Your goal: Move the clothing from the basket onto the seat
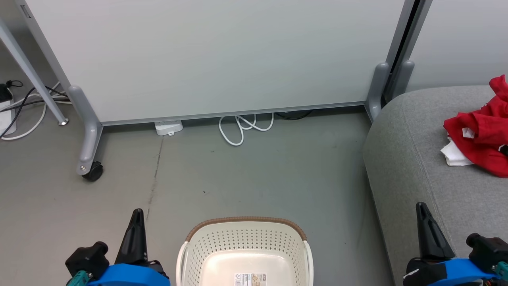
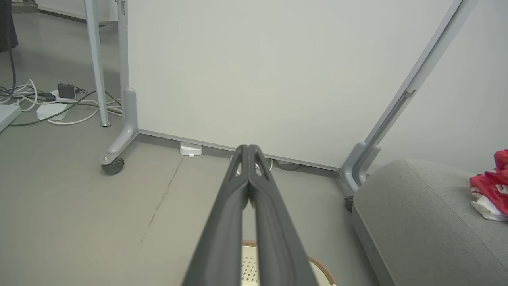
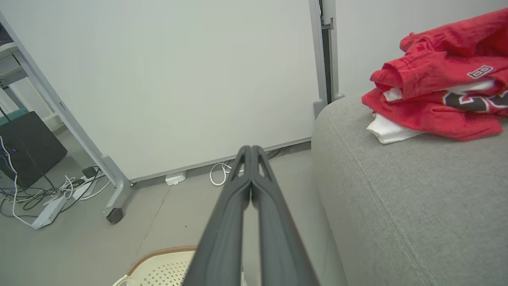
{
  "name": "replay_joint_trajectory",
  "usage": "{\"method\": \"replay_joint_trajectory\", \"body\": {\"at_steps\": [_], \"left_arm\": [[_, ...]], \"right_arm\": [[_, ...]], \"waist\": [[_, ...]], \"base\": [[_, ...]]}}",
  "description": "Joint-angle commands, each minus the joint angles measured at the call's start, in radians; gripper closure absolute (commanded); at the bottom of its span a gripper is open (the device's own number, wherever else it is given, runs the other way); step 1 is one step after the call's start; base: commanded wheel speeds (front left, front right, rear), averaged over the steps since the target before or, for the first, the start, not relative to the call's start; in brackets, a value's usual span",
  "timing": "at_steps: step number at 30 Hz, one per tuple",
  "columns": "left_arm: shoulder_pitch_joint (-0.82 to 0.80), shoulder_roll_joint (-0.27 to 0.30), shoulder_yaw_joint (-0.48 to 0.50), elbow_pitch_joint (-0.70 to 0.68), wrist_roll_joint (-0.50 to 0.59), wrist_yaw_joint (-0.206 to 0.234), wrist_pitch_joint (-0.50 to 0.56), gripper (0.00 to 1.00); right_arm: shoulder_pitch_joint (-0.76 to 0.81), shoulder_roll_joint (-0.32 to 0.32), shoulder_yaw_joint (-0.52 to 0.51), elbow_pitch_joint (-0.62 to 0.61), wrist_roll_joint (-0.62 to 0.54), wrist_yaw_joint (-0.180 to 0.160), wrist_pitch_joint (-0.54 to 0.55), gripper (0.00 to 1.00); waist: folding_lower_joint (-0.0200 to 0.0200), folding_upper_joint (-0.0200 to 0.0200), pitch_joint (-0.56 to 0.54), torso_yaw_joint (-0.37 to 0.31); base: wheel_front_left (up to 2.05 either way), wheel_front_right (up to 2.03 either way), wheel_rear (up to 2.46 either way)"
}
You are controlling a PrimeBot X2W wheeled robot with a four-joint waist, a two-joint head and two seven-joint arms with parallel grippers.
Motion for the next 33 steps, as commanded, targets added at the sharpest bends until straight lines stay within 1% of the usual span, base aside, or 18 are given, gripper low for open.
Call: {"method": "replay_joint_trajectory", "body": {"at_steps": [1, 16, 33], "left_arm": [[-0.031, 0.001, 0.011, -0.02, -0.05, -0.002, 0.01, 1.0], [-0.048, 0.001, 0.039, -0.03, -0.301, -0.005, 0.073, 1.0], [-0.064, 0.001, 0.066, -0.039, -0.539, -0.008, 0.134, 1.0]], "right_arm": [[-0.022, -0.002, -0.003, -0.013, 0.053, 0.0, 0.012, 1.0], [-0.044, -0.002, -0.007, -0.009, 0.315, 0.0, 0.074, 1.0], [-0.064, -0.002, -0.013, -0.002, 0.563, 0.0, 0.136, 1.0]], "waist": [[0.0, 0.0, 0.0, -0.001], [0.0, 0.0, -0.002, -0.008], [0.0, 0.0, -0.004, -0.017]], "base": [[0.0, 0.0, 0.0], [0.0, 0.0, 0.0], [0.0, 0.0, 0.0]]}}
